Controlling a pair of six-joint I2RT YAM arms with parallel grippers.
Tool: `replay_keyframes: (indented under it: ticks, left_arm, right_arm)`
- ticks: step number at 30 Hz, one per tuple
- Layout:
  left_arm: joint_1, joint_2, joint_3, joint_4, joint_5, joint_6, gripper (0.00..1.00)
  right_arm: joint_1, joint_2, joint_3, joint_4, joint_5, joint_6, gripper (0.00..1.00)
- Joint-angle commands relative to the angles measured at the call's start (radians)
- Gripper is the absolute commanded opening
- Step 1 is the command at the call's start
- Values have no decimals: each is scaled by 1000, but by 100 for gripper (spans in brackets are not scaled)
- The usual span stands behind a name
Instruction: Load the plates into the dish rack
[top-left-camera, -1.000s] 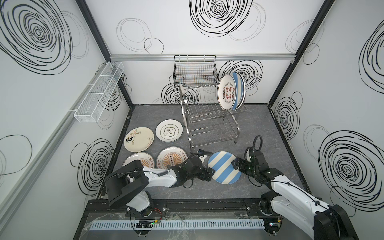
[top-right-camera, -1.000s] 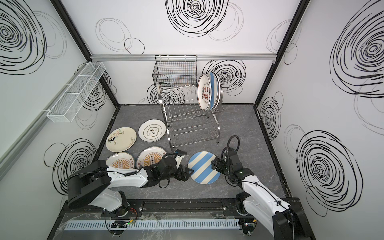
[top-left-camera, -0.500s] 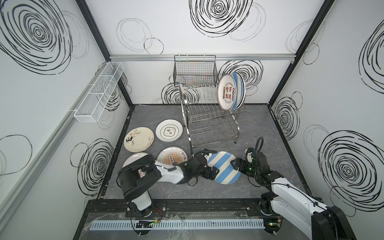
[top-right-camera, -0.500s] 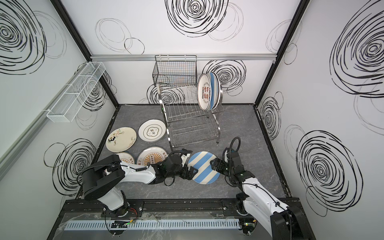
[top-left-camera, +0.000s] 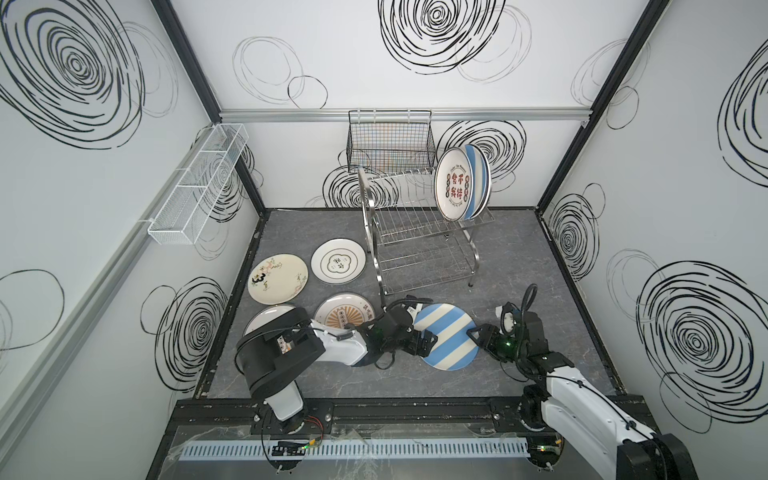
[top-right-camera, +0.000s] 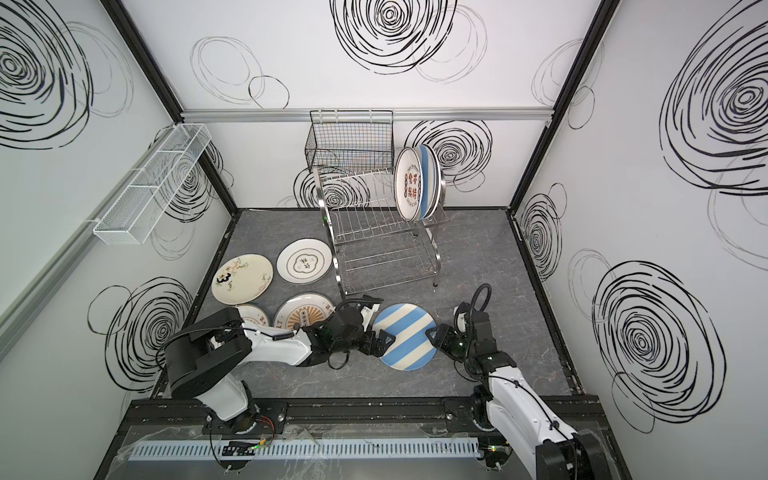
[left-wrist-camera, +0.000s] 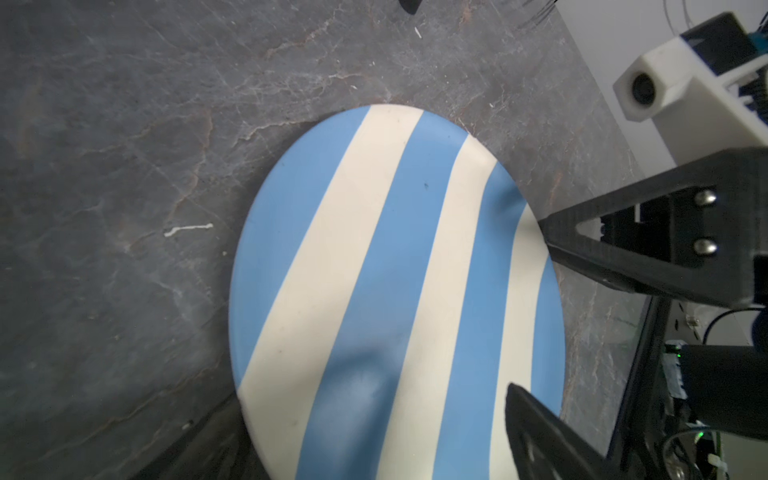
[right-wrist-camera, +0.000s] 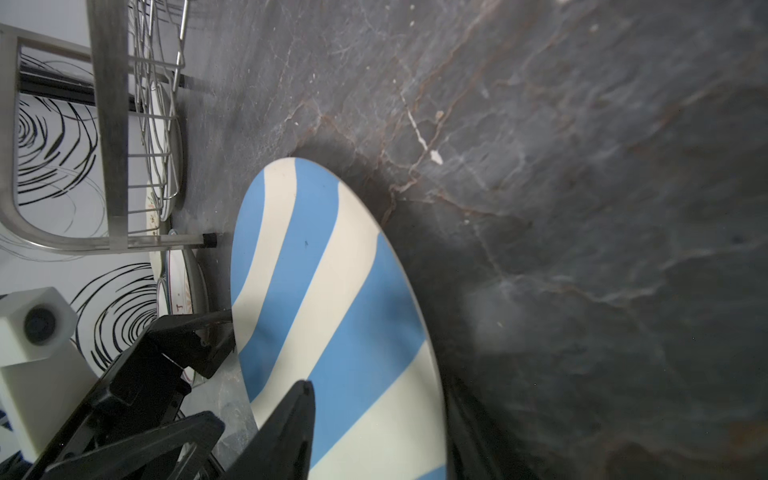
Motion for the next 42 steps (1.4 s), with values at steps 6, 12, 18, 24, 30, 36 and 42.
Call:
replay_keyframes:
  ticks: [6, 12, 18, 24, 30, 36, 42]
  left_arm:
    - [-21, 16, 8, 72, 91, 5, 96]
    - [-22, 1, -2, 87, 98, -9, 96]
    - [-21, -23, -4, 69, 90, -12, 96]
    - [-42, -107, 10, -11, 48, 15, 96]
    - [-49, -182, 6, -77, 8, 35, 96]
    - [-48, -262, 16, -174, -9, 57, 96]
    - [7, -502, -16, -253, -10, 68, 96]
  right_arm:
    - [-28, -136, -40, 153, -223, 113, 41]
    - [-29, -175, -22, 77, -194, 71, 33]
    - [-29, -150, 84, -122, -73, -74, 28]
    - [-29, -108, 119, -143, -53, -108, 17]
    - [-29, -98, 142, -166, -40, -127, 8]
    - [-30, -100, 208, -250, -8, -175, 0]
    - [-28, -105, 327, -340, -19, -235, 0]
